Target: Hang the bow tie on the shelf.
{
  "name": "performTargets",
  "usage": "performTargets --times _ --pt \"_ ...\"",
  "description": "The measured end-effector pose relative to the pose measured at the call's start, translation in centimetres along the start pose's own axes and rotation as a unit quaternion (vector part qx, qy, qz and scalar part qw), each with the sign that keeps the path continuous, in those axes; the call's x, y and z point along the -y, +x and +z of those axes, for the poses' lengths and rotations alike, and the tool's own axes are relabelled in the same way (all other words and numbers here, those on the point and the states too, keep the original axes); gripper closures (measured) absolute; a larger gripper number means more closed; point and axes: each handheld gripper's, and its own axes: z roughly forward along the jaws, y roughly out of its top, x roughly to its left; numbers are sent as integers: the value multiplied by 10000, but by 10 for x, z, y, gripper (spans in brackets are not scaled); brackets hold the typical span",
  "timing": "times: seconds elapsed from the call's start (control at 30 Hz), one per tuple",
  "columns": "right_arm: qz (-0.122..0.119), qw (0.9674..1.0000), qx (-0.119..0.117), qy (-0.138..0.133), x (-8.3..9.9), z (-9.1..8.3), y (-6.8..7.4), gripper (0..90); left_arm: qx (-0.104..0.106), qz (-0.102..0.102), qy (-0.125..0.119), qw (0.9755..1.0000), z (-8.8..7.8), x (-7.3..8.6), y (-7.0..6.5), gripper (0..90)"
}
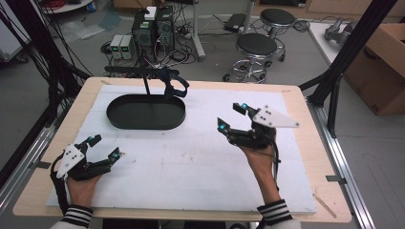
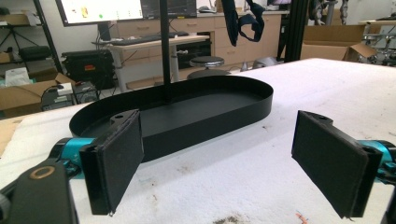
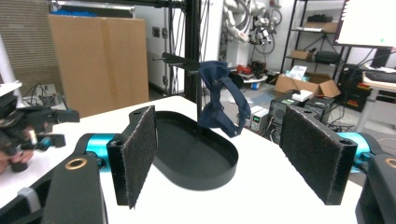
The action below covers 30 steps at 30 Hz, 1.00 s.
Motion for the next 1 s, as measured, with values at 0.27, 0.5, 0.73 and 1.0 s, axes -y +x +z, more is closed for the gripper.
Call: performTargets --times 0.27,0.5,0.73,1.0 --pt "261 9990 259 248 46 -45 3 217 13 -32 -22 10000 -1 0 1 168" --pt "366 9974 529 329 98 -64 10 214 17 -61 -38 10000 -1 0 1 168" --pt "396 9946 938 187 129 -73 16 197 18 -82 -82 9999 -1 1 1 168" --pt "356 9921 1197 88 142 -75 18 177 18 -84 -92 9999 -2 1 2 168"
